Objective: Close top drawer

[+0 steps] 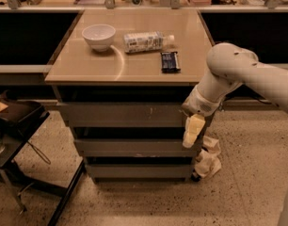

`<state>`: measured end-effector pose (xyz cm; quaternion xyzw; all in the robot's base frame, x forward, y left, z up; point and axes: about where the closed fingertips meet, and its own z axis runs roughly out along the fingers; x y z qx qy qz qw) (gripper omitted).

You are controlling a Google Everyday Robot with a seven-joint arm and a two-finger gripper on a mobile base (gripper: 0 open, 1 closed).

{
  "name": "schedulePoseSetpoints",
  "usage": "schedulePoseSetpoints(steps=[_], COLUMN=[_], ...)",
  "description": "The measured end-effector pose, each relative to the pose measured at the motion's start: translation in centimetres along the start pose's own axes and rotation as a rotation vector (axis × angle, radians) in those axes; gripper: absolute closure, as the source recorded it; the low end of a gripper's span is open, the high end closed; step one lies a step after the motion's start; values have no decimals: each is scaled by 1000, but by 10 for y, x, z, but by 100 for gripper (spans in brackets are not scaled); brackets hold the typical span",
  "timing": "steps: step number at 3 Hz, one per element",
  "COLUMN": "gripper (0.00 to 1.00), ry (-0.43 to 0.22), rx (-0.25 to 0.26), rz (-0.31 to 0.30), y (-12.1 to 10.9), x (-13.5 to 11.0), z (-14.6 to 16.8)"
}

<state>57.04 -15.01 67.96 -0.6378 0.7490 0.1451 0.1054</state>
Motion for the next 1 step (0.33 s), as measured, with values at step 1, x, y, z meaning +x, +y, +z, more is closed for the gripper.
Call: schedulePoseSetpoints(steps=[1], gripper=[0], ry=[0], rx=[0], rz=[0], y=[0], x=[0], z=[0])
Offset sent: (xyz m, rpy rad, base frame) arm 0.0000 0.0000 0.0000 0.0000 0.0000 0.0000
